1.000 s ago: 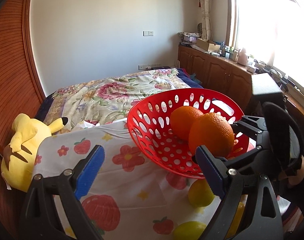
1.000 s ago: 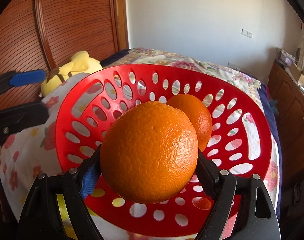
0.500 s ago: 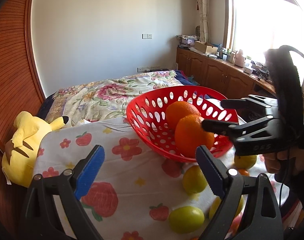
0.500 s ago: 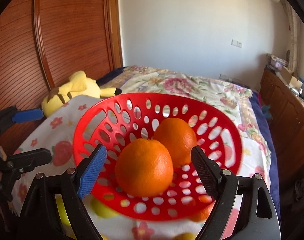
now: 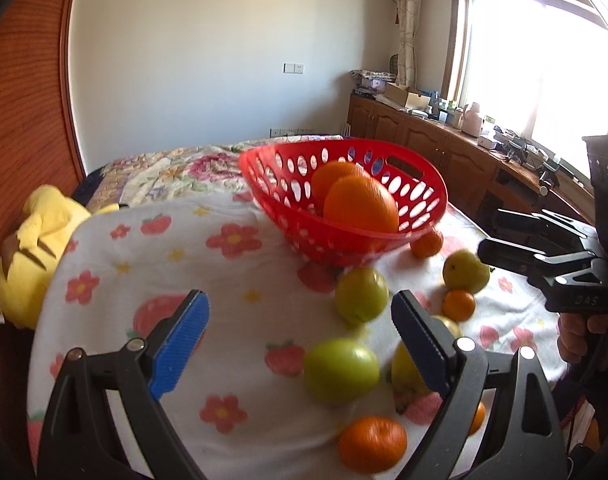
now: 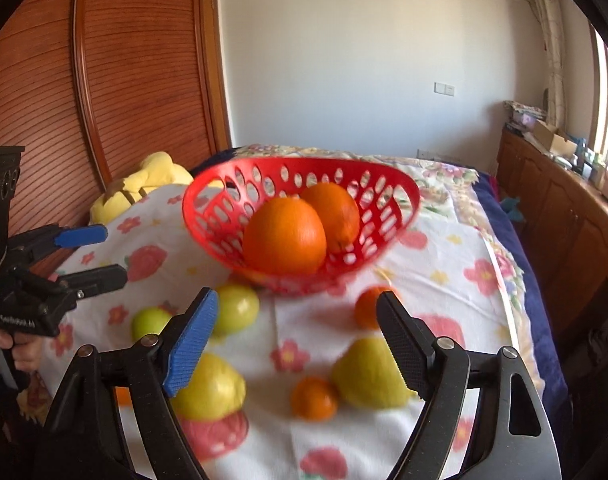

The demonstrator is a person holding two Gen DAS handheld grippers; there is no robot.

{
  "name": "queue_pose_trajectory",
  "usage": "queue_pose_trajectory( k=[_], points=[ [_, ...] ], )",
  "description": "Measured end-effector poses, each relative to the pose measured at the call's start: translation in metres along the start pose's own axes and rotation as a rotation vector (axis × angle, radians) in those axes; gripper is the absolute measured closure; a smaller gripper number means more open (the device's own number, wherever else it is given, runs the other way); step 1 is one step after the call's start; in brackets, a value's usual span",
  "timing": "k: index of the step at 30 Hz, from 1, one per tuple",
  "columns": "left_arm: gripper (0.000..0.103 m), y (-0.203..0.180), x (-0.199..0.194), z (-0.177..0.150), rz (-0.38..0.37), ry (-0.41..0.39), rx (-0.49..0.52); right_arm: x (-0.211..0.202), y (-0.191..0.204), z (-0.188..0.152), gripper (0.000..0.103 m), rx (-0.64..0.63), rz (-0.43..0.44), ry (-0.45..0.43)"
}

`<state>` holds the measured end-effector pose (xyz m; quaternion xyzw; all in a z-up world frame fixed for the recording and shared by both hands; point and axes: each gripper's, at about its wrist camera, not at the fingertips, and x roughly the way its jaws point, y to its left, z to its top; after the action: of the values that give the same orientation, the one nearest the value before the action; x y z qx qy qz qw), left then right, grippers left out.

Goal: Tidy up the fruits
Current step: 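Withdraw both tools from the basket toward the small mandarins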

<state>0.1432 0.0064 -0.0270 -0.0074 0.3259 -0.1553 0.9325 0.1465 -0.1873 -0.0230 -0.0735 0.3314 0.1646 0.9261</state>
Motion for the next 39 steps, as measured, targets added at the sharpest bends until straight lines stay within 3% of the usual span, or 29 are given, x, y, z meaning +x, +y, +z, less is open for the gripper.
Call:
queue_pose_trajectory(
  k=[9,11,20,39],
  points=[
    [0.010,-0.015,-0.022,-0.035,-0.010,0.020,-0.010,-0.027,0.014,-0.039,0.026,0.030,0.031,0.008],
    [0.010,-0.018,-0.026,-0.041,-0.011,0.023,-0.007,-0.031,0.019,-0.045,0.032,0.036,0.048,0.010],
    [0.010,-0.023,-0.034,-0.066,-0.007,0.017,-0.034,-0.031,0.031,-0.074,0.041,0.061,0.082,0.035],
    [0.011,-0.030,-0.023,-0.088,-0.028,0.061,-0.031,-0.018,0.050,-0.099,0.042,0.046,0.119,0.080]
  ],
)
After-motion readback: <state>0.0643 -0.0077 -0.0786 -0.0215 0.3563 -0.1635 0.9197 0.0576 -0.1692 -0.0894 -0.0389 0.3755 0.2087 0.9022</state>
